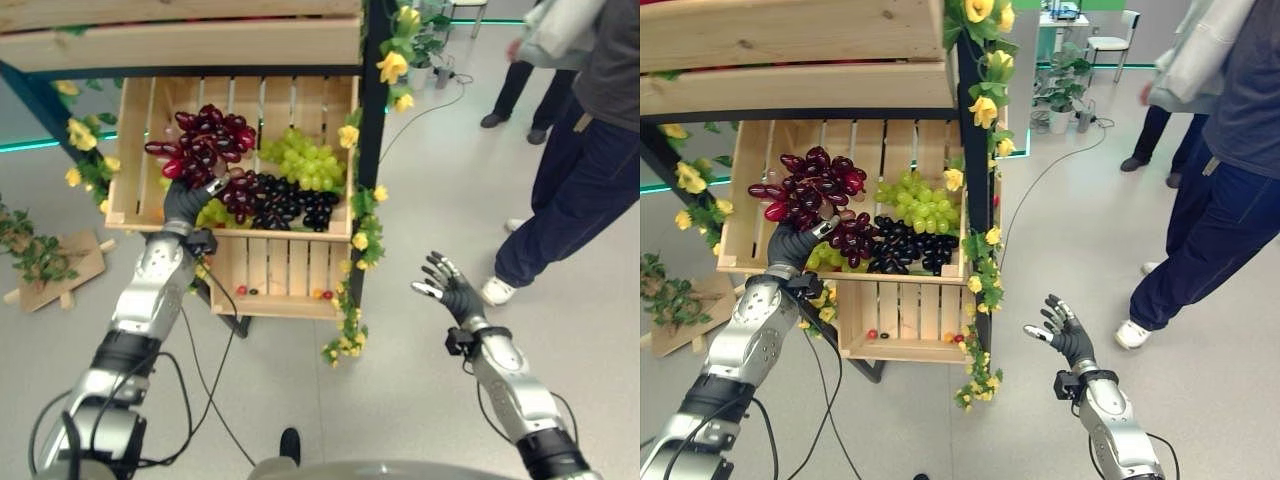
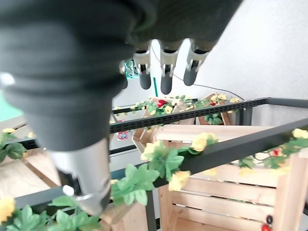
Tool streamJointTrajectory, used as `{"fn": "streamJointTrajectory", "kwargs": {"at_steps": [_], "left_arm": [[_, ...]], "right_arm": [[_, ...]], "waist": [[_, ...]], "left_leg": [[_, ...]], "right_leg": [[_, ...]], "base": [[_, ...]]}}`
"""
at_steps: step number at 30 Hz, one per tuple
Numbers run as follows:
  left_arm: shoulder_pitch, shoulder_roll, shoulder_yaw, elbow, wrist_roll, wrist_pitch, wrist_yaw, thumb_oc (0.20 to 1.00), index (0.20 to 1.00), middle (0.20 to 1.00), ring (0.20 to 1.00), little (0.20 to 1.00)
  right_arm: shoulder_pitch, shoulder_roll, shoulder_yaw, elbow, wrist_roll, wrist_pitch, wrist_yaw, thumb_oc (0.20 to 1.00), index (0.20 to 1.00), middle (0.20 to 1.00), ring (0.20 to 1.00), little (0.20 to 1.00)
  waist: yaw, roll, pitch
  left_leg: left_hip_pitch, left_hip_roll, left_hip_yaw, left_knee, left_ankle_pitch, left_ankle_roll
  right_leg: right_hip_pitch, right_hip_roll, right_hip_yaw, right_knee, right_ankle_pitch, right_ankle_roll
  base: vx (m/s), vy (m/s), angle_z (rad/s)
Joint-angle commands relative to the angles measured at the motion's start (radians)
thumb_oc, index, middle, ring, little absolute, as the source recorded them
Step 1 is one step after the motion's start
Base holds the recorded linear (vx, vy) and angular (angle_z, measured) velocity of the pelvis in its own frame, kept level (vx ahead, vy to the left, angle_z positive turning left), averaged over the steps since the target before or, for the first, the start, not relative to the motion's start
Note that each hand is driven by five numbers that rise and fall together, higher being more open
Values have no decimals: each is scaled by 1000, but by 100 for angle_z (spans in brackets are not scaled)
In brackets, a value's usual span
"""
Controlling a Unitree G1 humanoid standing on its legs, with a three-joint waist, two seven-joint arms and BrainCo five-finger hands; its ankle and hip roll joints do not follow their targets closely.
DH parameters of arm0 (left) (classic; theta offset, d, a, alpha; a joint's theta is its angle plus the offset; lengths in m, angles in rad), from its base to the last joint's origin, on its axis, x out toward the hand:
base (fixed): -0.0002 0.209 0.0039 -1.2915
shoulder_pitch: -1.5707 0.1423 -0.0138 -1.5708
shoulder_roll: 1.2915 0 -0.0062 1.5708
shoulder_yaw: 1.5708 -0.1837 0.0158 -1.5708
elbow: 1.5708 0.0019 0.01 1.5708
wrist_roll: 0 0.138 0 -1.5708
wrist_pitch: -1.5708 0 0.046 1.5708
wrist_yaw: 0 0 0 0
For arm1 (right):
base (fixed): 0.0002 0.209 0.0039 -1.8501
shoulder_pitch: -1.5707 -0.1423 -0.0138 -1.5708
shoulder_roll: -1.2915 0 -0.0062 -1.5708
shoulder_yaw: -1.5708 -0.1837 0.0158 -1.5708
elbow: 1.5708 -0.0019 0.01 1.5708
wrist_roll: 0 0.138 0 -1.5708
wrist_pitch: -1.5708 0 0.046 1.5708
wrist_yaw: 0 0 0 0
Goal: Pick up the fruits from the basket on one side to the basket on the other side
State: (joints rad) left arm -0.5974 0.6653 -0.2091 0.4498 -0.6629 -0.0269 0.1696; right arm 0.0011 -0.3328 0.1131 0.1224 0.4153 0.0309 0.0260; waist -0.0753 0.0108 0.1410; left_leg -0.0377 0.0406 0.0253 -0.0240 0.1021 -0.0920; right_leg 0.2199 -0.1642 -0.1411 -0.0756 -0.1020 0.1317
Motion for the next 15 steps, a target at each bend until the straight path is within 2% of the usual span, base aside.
{"fn": "streamJointTrajectory", "kwargs": {"at_steps": [1, 2, 3, 6, 8, 9, 13, 14, 15], "left_arm": [[-248, 67, -24, 193, 25, -28, 4, 235, 235, 235, 235, 235], [-304, 79, -49, 296, 66, -14, 0, 570, 570, 570, 570, 570], [-329, 71, -55, 353, 82, -7, 14, 1000, 1000, 1000, 1000, 1000], [-396, 67, -81, 450, 127, -5, 25, 1000, 1000, 1000, 1000, 1000], [-402, 61, -79, 446, 138, -11, 38, 1000, 1000, 1000, 1000, 1000], [-380, 58, -61, 381, 141, -34, 68, 1000, 1000, 1000, 1000, 1000], [-314, 54, -23, 275, 158, -52, 102, 1000, 1000, 1000, 1000, 1000], [-247, 51, 10, 178, 210, -57, 130, 1000, 1000, 1000, 1000, 1000], [-226, 44, 23, 152, 220, -62, 141, 1000, 1000, 1000, 1000, 1000]], "right_arm": [[-55, -34, 12, -37, 24, -36, 4, 1000, 1000, 1000, 1000, 1000], [-44, -34, 24, -37, 20, -41, 4, 1000, 1000, 1000, 1000, 1000], [-42, -29, 30, -36, 20, -44, 3, 1000, 1000, 1000, 1000, 1000], [-34, -26, 42, -32, 16, -57, -9, 1000, 1000, 1000, 1000, 1000], [-28, -25, 41, -34, 15, -61, -14, 1000, 1000, 1000, 1000, 1000], [-18, -20, 34, -38, 11, -66, -22, 1000, 1000, 1000, 1000, 1000], [2, -13, 16, -44, 8, -70, -26, 1000, 1000, 1000, 1000, 1000], [12, -7, 0, -43, 2, -73, -30, 1000, 1000, 1000, 1000, 1000], [14, -6, -6, -41, -4, -73, -34, 1000, 1000, 1000, 1000, 1000]], "waist": [[-15, 19, -37], [-30, 26, -38], [-35, 27, -38], [-45, 31, -35], [-47, 32, -35], [-45, 29, -33], [-41, 24, -33], [-34, 17, -36], [-32, 14, -37]], "left_leg": [[-42, -15, 0, 105, -135, 21], [-41, -15, 10, 104, -137, 22], [-40, -16, 14, 104, -139, 22], [-40, -15, 23, 99, -139, 24], [-37, -14, 27, 96, -139, 25], [-35, -16, 28, 89, -139, 28], [-32, -18, 29, 84, -140, 31], [-27, -22, 28, 80, -145, 35], [-25, -23, 28, 77, -145, 36]], "right_leg": [[-26, 21, -23, 46, -52, -8], [-32, 15, -19, 48, -49, -1], [-36, 12, -15, 50, -47, 1], [-44, 6, -10, 54, -46, 9], [-44, 4, -9, 53, -45, 10], [-46, 0, -10, 55, -44, 14], [-48, -3, -9, 58, -45, 17], [-46, -6, -8, 57, -44, 20], [-44, -7, -10, 57, -43, 20]], "base": [[40, 38, -13], [58, 49, -11], [43, 38, -12], [19, 31, -19], [11, 12, -5], [20, 17, -5], [1, 11, -4], [0, 0, 0], [24, 28, -4]]}}
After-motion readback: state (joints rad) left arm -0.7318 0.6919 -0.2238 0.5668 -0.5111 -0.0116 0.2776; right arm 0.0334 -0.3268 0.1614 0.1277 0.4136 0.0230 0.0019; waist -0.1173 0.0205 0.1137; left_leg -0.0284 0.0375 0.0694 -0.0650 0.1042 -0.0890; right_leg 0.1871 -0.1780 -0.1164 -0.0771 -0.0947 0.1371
